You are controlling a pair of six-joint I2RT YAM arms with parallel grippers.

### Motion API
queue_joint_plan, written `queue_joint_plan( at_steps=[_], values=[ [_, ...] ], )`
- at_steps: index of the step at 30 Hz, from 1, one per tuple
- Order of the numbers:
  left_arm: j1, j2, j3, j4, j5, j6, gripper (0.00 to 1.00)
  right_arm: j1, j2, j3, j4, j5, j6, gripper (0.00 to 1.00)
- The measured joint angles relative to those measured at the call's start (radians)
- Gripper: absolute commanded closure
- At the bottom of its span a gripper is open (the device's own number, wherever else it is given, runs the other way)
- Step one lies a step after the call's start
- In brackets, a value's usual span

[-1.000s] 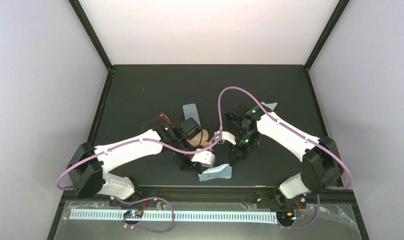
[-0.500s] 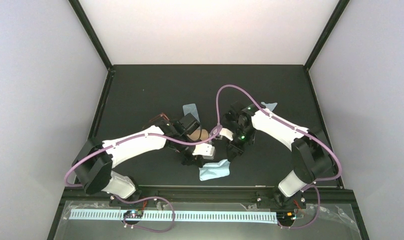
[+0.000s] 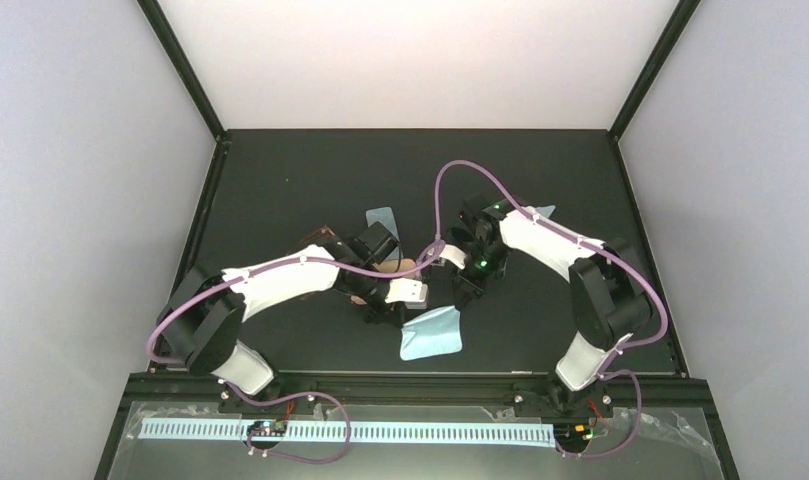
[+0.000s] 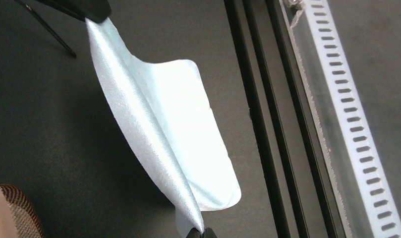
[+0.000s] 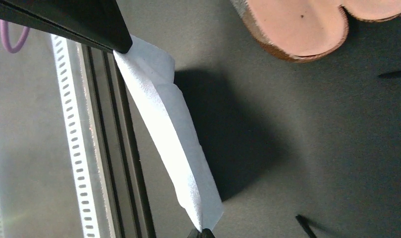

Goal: Organize the sunglasses
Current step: Fold the glasses cleaning cloth at the center of the board.

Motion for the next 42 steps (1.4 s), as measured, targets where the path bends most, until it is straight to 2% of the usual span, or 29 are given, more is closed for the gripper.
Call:
queue_joint_plan(
  at_steps=[7,15,25,42],
  values=[
    [0.019,0.072,0.004,0.000,-0.008,-0.002,0.98,-0.017,0.017,0.017,0.032,0.028,0.033,0.99],
    [0.023,0.076,0.006,0.035,-0.023,-0.051,0.98,-0.019,0.017,0.014,0.061,0.049,0.056,0.99],
    [0.018,0.102,0.022,0.061,-0.024,-0.078,0.98,-0.019,0.017,-0.045,0.053,0.034,-0.001,0.98],
    [-0.088,0.122,0.032,0.031,-0.111,-0.066,0.98,0.001,0.050,-0.067,-0.002,0.005,-0.056,0.98]
  ],
)
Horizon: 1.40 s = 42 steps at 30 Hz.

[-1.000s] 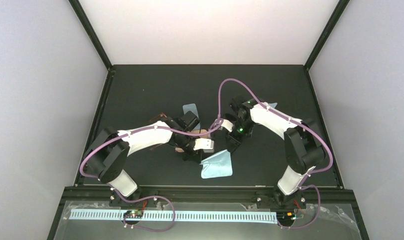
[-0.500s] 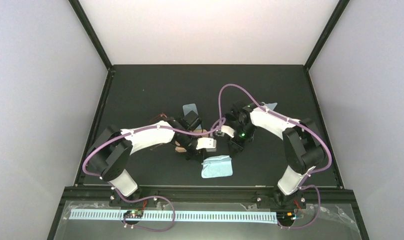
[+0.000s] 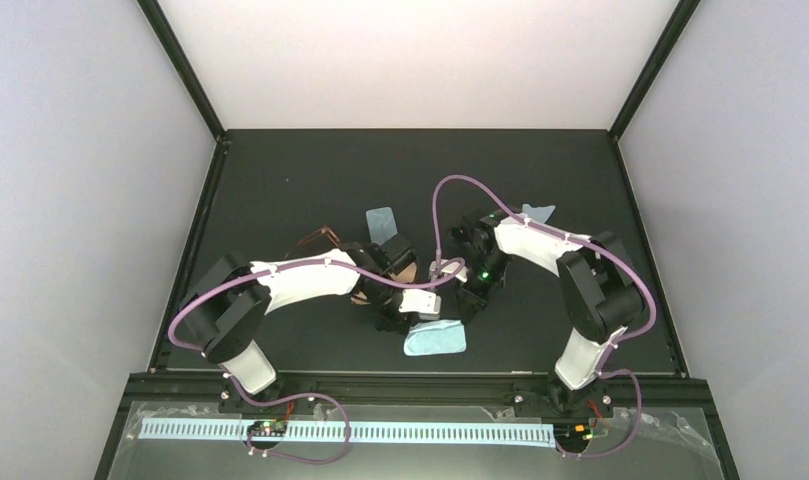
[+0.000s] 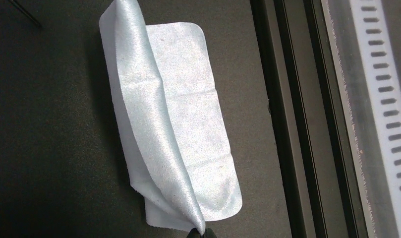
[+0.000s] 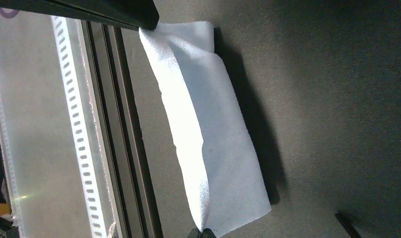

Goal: Organize the sunglasses
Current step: Fold the glasses cleaning cloth at the center of the board.

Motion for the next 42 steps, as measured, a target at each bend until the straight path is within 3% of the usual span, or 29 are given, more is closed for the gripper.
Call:
queue_joint_plan(
  at_steps=[21,29,42],
  values=[
    [-0.095,0.022,0.000,-0.021,-0.072,-0.001,0.94,0.045,0.047,-0.055,0.002,-0.001,0.000,0.93],
    [-0.108,0.029,0.000,-0.032,-0.076,-0.006,0.73,0.051,0.054,-0.057,0.006,-0.001,-0.001,0.80],
    [-0.109,0.013,0.000,-0.053,-0.087,-0.012,0.50,0.015,0.046,-0.048,0.034,0.041,0.062,0.64]
  ],
)
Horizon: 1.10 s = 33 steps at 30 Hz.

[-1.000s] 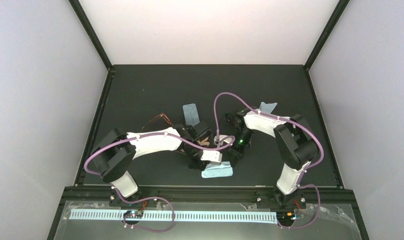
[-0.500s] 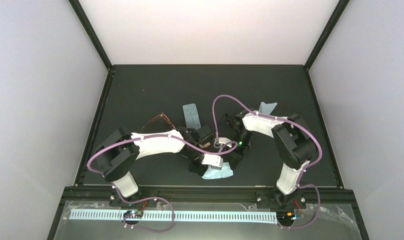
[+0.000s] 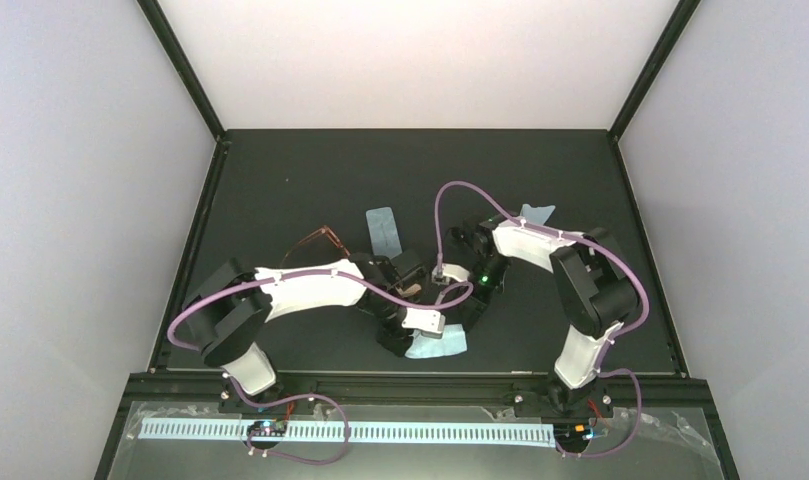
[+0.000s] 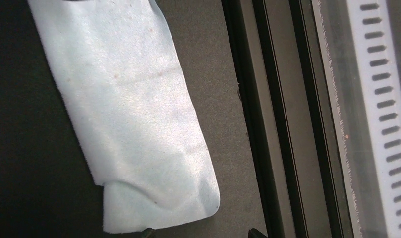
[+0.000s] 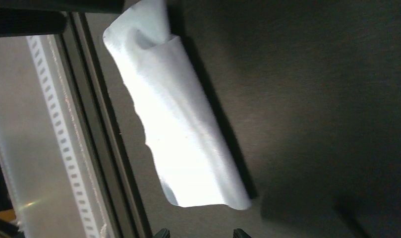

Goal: Organize the sunglasses
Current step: Fold the glasses cleaning cloth at the center of the board, then pick up the glasses cleaning cloth from the center of the board.

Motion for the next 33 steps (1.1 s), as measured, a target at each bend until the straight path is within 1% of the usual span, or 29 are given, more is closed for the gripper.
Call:
queue_joint_plan(
  at_steps=[4,13,21,27,29,33],
  values=[
    [0.020,-0.041,-0.003,0.006,-0.004,-0.001,0.49,-0.034,-0.008,0.011,0.024,0.013,0.019,0.60],
    [0.093,-0.053,-0.003,0.012,0.019,-0.002,0.46,-0.032,-0.006,0.012,0.040,0.013,0.020,0.51],
    [0.126,-0.053,-0.003,0.013,0.044,-0.003,0.45,-0.014,0.058,0.036,0.055,0.013,0.013,0.49],
    [0.135,-0.054,-0.003,0.014,0.047,-0.006,0.45,0.007,0.066,0.041,0.051,0.011,-0.002,0.50],
    [0.135,-0.054,-0.003,0.014,0.047,-0.008,0.45,0.015,0.066,0.041,0.051,0.011,-0.006,0.54],
    [0.137,-0.054,-0.003,0.016,0.050,-0.009,0.45,0.027,0.076,0.041,0.051,0.009,-0.016,0.64]
  ],
)
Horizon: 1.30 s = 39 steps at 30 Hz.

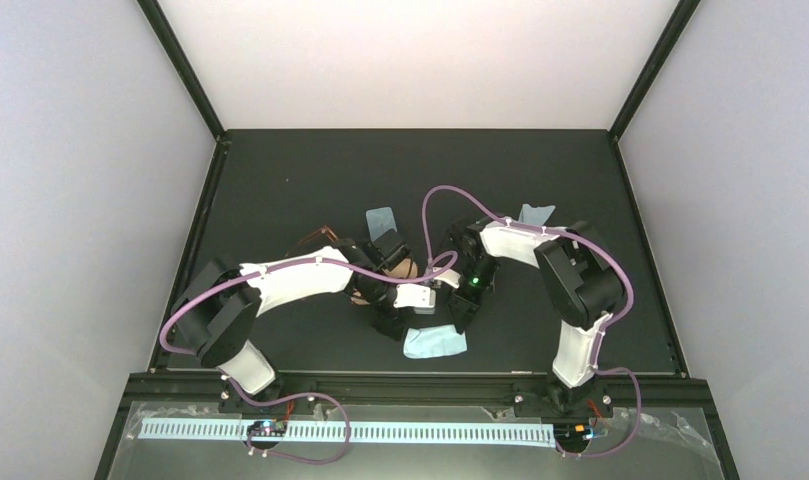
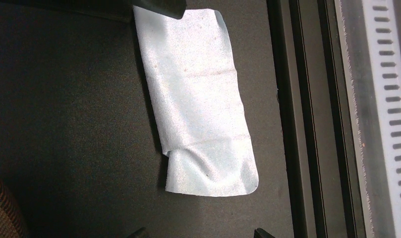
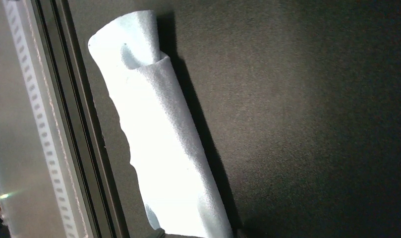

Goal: Organize the sunglasses
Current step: Pick up the glasses cleaning cloth from the center of the board.

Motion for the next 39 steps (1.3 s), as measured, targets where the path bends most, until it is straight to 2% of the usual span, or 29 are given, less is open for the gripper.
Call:
queue_joint_plan(
  at_steps=[10,15,27,39],
  values=[
    [0.000,0.000,0.000,0.016,0.003,-0.002,0.46,0.002,0.022,0.000,0.004,0.000,-0.024,0.91],
    [0.000,0.000,0.000,0.024,0.015,-0.017,0.47,0.002,0.022,0.000,-0.004,-0.005,-0.041,0.99],
    [-0.004,0.015,0.000,0.082,-0.001,-0.090,0.50,-0.018,0.022,0.000,-0.019,0.010,-0.037,0.99],
    [-0.065,0.072,0.002,0.113,-0.058,-0.143,0.55,-0.026,0.022,-0.001,-0.027,0.013,-0.030,0.99]
  ],
)
